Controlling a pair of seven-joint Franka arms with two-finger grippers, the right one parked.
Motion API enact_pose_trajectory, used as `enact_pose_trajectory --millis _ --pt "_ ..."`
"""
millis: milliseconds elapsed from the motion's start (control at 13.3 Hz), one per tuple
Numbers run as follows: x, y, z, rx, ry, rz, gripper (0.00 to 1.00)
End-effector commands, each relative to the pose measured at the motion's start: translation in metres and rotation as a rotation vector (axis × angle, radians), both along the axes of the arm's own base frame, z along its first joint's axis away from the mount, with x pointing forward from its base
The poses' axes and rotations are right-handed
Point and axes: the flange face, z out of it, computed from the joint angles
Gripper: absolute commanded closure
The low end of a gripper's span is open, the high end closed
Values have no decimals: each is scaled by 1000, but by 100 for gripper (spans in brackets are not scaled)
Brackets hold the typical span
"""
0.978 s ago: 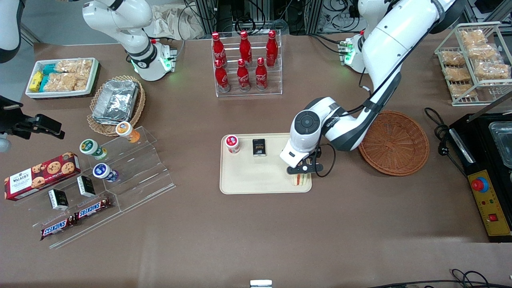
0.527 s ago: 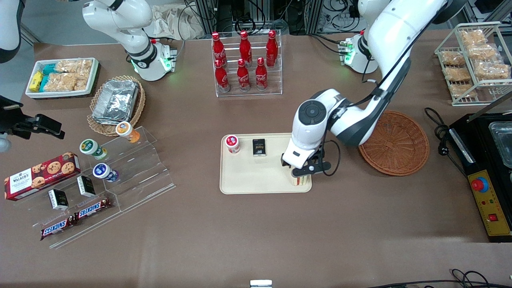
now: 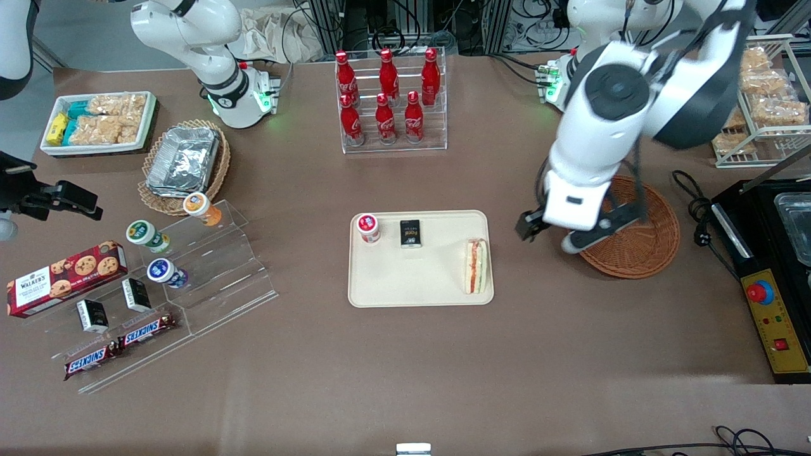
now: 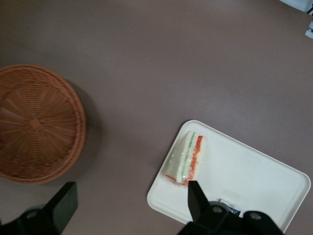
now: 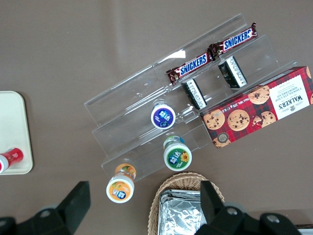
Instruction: Place sandwich from basket to tray
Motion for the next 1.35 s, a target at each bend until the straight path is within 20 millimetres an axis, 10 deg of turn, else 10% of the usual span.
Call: enact_pose_trajectory --millis 0,527,1280 --pt "-11 67 42 -44 46 -73 0" --pt "-30 210 70 -39 102 -417 0" --pt "-6 223 78 -63 151 -402 0"
